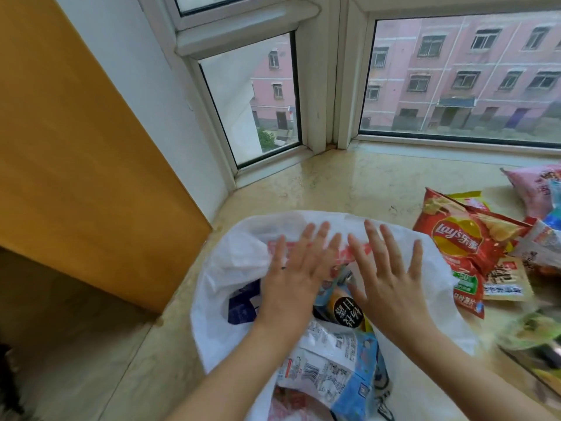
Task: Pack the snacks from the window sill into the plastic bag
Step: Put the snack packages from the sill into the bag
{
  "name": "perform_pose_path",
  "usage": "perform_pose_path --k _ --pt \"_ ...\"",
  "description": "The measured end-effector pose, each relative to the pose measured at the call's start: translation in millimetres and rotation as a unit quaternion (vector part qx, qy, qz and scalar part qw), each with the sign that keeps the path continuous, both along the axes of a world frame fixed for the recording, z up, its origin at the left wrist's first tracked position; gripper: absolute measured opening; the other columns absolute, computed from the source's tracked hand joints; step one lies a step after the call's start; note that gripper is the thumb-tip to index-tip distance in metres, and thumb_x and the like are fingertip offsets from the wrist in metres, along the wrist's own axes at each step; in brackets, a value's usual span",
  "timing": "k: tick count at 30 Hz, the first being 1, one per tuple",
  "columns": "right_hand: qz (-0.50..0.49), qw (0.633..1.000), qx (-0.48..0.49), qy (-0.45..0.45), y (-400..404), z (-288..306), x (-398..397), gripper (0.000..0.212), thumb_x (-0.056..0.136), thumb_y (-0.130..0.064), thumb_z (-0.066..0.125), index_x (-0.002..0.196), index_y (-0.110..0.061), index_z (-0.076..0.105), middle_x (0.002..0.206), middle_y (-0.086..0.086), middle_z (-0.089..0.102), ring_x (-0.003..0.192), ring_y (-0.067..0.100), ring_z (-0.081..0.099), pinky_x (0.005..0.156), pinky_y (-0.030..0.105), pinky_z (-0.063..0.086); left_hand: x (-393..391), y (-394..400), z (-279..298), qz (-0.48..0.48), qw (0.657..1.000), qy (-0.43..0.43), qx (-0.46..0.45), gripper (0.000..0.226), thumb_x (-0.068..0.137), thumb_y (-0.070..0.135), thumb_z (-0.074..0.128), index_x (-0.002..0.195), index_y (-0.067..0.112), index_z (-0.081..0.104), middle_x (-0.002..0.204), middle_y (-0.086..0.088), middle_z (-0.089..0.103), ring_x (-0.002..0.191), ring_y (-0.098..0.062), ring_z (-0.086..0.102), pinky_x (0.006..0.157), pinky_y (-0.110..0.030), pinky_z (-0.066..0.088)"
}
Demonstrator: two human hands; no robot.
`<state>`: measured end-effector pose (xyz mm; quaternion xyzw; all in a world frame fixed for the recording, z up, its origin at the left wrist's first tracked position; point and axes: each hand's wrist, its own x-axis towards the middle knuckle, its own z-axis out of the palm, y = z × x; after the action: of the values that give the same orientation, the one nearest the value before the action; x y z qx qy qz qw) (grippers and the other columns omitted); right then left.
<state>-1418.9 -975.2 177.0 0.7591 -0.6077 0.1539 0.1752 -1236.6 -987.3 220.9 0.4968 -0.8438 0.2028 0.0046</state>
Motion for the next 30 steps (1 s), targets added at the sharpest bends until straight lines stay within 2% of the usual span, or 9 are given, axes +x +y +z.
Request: perform_pose_path --k 3,6,9,13,16,21,25,28,30 --pt "0.020 0.999 0.030 0.012 -18.8 1.8 -14.8 0.105 0.069 -0.023 0.078 0.151 -0.022 0.011 0.154 0.015 0.025 0.135 0.038 0.036 0.101 0.072 0.024 22.8 -20.2 -0.9 0.028 0.999 0.036 0.020 0.113 0.076 0.052 0.071 0.154 0.018 -0.004 0.162 -0.007 0.005 0.148 -0.028 0.008 0.115 -0.056 0.001" --pt "0.036 0.997 0.070 -0.008 -36.3 15.8 -33.7 0.115 0.059 -0.002 0.076 0.152 -0.024 0.012 0.149 0.018 0.033 0.116 0.041 0.052 0.086 0.063 0.046 59.3 -35.0 4.9 0.032 0.999 0.003 0.013 0.109 0.078 0.023 0.074 0.154 0.024 -0.003 0.159 -0.004 0.018 0.145 -0.027 0.022 0.114 -0.057 0.002" --pt "0.045 0.993 0.099 0.033 -48.3 31.1 -55.8 0.106 0.062 0.007 0.061 0.151 -0.026 0.015 0.148 0.020 0.037 0.098 0.040 0.062 0.077 0.055 0.052 94.8 -45.7 13.3 0.031 0.999 -0.020 0.022 0.114 0.067 0.013 0.080 0.153 0.025 0.007 0.154 -0.004 0.033 0.140 -0.022 0.034 0.113 -0.055 0.009" --pt "0.027 0.986 0.121 0.112 -62.8 33.5 -76.5 0.090 0.073 0.004 0.045 0.152 -0.027 0.015 0.140 0.020 0.049 0.083 0.036 0.067 0.081 0.057 0.046 122.7 -64.5 18.2 0.024 1.000 0.000 0.020 0.104 0.067 0.011 0.081 0.151 0.021 0.021 0.145 -0.003 0.047 0.133 -0.019 0.046 0.110 -0.054 0.025" --pt "-0.002 0.980 0.158 0.118 -65.3 23.1 -70.4 0.094 0.074 0.002 0.047 0.152 -0.031 0.006 0.134 0.011 0.055 0.094 0.030 0.067 0.098 0.065 0.033 123.1 -70.1 18.7 0.035 0.997 0.014 0.067 0.102 0.067 0.009 0.083 0.149 0.023 0.024 0.143 0.001 0.049 0.130 -0.015 0.048 0.109 -0.050 0.032" --pt "-0.027 0.986 0.146 0.072 -61.2 11.1 -52.3 0.086 0.077 -0.023 0.070 0.150 -0.024 0.026 0.131 0.006 0.058 0.100 0.030 0.065 0.101 0.068 0.027 96.9 -65.3 22.6 0.026 0.997 0.067 0.040 0.069 0.087 0.060 0.051 0.140 0.017 0.047 0.138 0.002 0.054 0.127 -0.015 0.051 0.109 -0.044 0.033" --pt "-0.023 0.993 0.109 0.046 -60.0 10.2 -46.9 0.073 0.083 -0.049 0.057 0.146 -0.020 0.035 0.128 0.009 0.060 0.097 0.032 0.066 0.100 0.066 0.033 76.4 -64.4 16.7 0.000 0.998 0.065 0.007 0.064 0.086 0.061 0.044 0.127 0.015 0.060 0.121 -0.002 0.066 0.107 -0.020 0.065 0.090 -0.042 0.050" --pt "-0.020 0.993 0.108 0.046 -64.9 16.5 -49.1 0.070 0.087 -0.034 0.059 0.149 -0.022 0.028 0.133 0.009 0.056 0.097 0.033 0.066 0.097 0.063 0.039 68.1 -76.2 28.0 0.028 0.995 0.099 0.010 0.025 0.090 0.028 0.061 0.111 0.017 0.066 0.088 -0.004 0.070 0.068 -0.026 0.067 0.053 -0.032 0.050" --pt "-0.035 0.989 0.134 0.043 -67.5 23.5 -50.4 0.068 0.092 -0.023 0.052 0.151 -0.024 0.017 0.135 0.007 0.054 0.097 0.031 0.066 0.094 0.053 0.044 65.2 -85.2 45.1 0.125 0.975 0.168 0.068 0.021 0.095 0.019 0.051 0.111 0.020 0.064 0.094 -0.006 0.069 0.075 -0.029 0.065 0.054 -0.030 0.042"
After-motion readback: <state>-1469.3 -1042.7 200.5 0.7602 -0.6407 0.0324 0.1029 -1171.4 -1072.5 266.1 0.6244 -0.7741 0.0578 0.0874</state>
